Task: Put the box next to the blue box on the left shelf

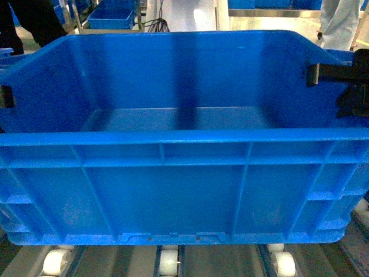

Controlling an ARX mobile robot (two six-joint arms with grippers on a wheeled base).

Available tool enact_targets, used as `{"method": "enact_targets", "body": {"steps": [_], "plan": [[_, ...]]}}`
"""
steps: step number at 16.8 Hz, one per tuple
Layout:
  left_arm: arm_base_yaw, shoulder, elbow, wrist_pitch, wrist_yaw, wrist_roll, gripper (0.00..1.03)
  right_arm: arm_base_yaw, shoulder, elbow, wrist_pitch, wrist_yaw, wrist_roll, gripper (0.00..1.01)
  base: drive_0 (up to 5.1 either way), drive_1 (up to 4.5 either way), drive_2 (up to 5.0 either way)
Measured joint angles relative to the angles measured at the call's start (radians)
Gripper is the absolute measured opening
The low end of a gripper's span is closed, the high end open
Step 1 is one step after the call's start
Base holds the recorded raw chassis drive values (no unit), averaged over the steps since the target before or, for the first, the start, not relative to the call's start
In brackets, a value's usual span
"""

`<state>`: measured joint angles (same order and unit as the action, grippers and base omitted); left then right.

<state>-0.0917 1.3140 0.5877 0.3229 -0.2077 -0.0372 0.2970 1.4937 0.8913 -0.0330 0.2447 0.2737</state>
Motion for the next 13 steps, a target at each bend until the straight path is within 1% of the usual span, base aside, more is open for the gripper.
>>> {"method": "enact_targets", "body": {"steps": [1,2,3,6,8,9,11,12,13], "plan": [[0.015,0.0,0.0,-0.003,0.01,0.012,0.1,0.013,0.006,0.0,-0.013,-0.001,0.01,0.09,0.0,0.0,0.0],[0.024,0.002,-0.005,-0.004,0.019,0.029,0.1,0.026,0.019,-0.002,-0.024,-0.001,0.03,0.09,0.0,0.0,0.0],[0.025,0.002,-0.022,0.001,0.021,0.038,0.1,0.037,0.027,-0.011,-0.023,0.0,0.043,0.09,0.0,0.0,0.0],[0.006,-0.008,-0.047,0.021,0.025,0.045,0.1,0.038,0.032,-0.044,-0.019,0.011,0.06,0.09,0.0,0.0,0.0],[-0.016,-0.018,-0.07,0.048,0.021,0.043,0.1,0.036,0.032,-0.051,-0.016,0.021,0.058,0.09,0.0,0.0,0.0],[-0.032,-0.019,-0.075,0.05,0.01,0.041,0.1,0.031,0.031,-0.053,-0.019,0.025,0.056,0.09,0.0,0.0,0.0],[-0.056,-0.014,-0.094,0.044,-0.009,0.022,0.1,0.02,0.022,-0.07,-0.024,0.023,0.044,0.09,0.0,0.0,0.0],[-0.058,-0.011,-0.106,0.039,-0.008,0.01,0.1,0.018,0.022,-0.08,-0.025,0.024,0.035,0.09,0.0,0.0,0.0],[-0.062,-0.014,-0.105,0.032,-0.006,0.009,0.1,0.017,0.017,-0.079,-0.038,0.031,0.032,0.09,0.0,0.0,0.0]]}}
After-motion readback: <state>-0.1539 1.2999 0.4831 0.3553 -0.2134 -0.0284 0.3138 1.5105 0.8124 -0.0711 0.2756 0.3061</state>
